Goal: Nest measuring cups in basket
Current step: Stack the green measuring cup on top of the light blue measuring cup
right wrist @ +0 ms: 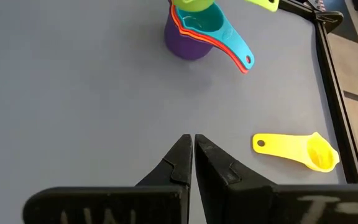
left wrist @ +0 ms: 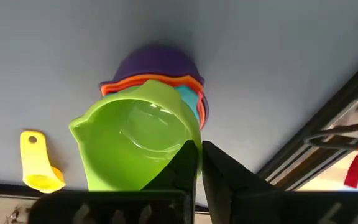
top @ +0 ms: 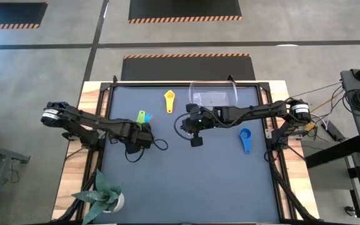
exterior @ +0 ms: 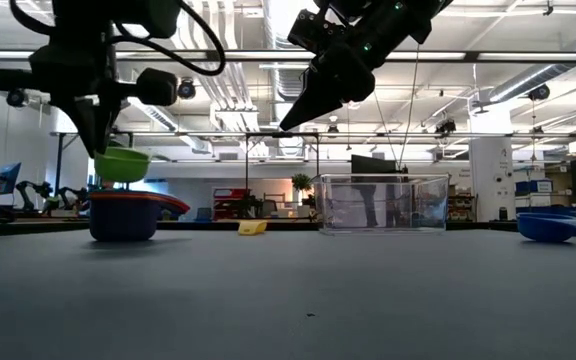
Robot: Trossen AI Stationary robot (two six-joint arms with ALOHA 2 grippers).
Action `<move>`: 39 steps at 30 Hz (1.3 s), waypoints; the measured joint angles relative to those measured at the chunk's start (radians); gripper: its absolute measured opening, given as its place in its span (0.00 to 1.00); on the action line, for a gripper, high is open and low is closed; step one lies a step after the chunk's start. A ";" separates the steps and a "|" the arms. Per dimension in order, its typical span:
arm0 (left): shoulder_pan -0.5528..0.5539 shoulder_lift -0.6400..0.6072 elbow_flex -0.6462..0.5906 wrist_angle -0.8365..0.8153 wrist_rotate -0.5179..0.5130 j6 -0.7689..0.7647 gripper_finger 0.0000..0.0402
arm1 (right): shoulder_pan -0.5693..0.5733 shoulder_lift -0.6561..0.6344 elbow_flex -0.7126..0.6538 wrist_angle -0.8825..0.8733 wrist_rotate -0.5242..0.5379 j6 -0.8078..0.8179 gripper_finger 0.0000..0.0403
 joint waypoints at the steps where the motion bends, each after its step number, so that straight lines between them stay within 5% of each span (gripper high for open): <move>1: 0.009 0.000 0.000 0.003 0.000 0.017 0.00 | 0.000 0.000 0.000 0.000 0.000 0.000 0.02; 39: 0.120 0.003 0.000 0.039 0.054 0.087 0.06 | 0.000 0.000 0.000 0.000 0.001 -0.004 0.02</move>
